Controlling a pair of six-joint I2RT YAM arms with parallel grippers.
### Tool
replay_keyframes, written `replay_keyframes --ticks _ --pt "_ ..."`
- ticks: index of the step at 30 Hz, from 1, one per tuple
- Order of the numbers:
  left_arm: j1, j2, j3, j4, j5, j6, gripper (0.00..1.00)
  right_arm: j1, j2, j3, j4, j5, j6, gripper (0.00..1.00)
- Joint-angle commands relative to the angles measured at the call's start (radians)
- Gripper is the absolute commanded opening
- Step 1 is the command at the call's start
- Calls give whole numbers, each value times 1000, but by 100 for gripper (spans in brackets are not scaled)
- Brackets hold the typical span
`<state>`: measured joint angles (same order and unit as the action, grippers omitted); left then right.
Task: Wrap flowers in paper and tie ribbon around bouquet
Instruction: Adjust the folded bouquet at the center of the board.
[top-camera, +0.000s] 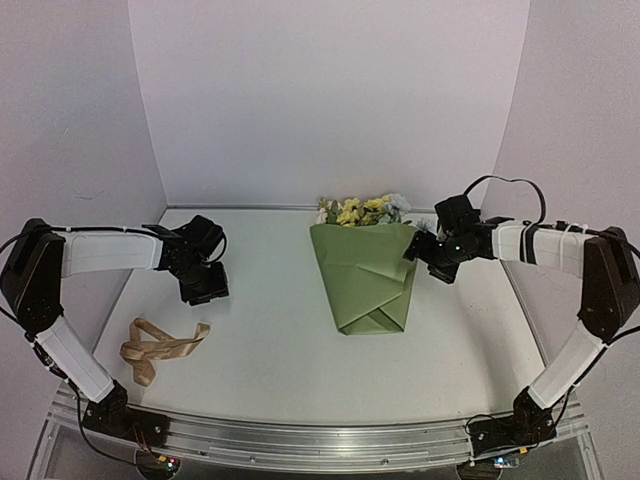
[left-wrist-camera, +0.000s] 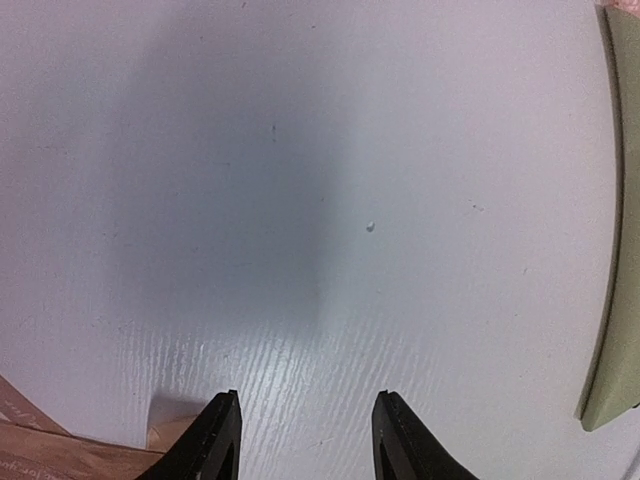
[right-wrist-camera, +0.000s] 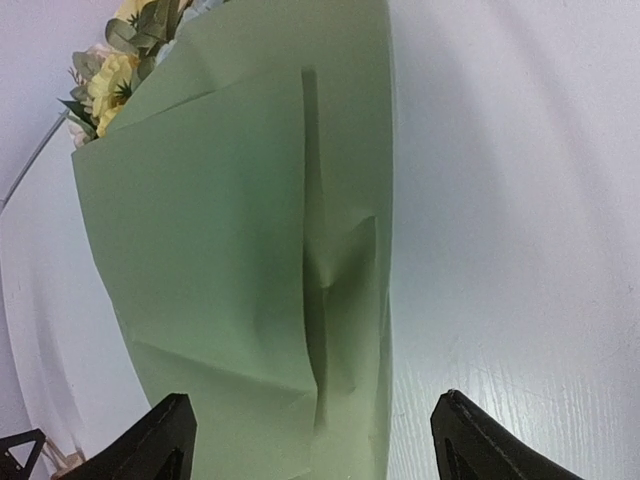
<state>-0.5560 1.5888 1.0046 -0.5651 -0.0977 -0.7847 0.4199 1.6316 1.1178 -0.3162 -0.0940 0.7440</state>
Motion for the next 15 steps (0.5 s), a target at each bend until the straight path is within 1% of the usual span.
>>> replay_keyframes --ticks 1,5,10,15 --pt "4 -4 -34 -49 -70 -21 46 39 -83 1 -38 22 -35 83" --pt "4 -50 -109 -43 -62 -70 45 84 -128 -20 -48 30 -37 83" --pt "1 -126 -204 4 -24 -112 45 132 -156 -45 -52 32 -29 83" --pt "-20 -144 -229 61 19 -127 45 164 -162 -55 -52 39 -23 83"
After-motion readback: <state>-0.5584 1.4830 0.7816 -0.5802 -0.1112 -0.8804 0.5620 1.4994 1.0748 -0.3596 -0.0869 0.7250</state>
